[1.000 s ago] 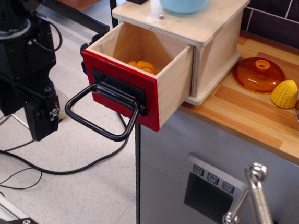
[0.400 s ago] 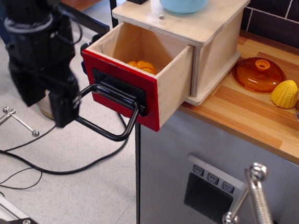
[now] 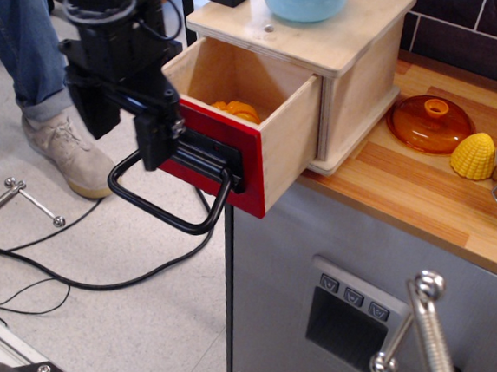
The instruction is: Close drawer of box
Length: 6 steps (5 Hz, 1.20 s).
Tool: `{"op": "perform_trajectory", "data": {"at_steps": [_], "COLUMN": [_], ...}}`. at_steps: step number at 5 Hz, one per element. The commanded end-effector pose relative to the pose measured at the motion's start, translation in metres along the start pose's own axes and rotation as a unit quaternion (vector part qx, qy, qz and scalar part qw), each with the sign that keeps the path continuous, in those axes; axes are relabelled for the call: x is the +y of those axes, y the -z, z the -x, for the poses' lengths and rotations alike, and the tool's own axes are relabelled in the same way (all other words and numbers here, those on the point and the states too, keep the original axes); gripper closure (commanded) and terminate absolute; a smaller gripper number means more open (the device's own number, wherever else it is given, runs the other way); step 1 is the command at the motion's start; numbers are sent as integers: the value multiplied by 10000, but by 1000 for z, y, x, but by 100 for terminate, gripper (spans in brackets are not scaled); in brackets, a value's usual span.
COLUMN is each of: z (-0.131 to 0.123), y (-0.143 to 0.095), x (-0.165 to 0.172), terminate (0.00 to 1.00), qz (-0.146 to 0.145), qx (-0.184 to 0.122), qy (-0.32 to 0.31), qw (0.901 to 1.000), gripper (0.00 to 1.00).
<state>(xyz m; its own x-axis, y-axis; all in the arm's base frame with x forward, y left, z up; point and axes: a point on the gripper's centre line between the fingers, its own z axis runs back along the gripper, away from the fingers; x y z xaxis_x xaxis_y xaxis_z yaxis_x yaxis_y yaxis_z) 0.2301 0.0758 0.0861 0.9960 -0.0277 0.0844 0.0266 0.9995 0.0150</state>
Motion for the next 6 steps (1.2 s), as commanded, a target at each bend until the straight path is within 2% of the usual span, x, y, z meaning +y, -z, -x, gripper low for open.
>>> {"op": "perform_trajectory", "data": {"at_steps": [1, 2, 4, 6], "z": [-48, -68, -96, -111], "y": [-5, -6, -17, -8], "x": [9, 8, -7, -12], "terminate": [0, 0, 0, 0], "qz": [9, 101, 219, 5], "qx": [-347, -423, -598, -896], "qy": [-318, -625, -847, -965], "qw": [9989, 9971, 9944, 9913], "gripper": [0, 0, 0, 0]}}
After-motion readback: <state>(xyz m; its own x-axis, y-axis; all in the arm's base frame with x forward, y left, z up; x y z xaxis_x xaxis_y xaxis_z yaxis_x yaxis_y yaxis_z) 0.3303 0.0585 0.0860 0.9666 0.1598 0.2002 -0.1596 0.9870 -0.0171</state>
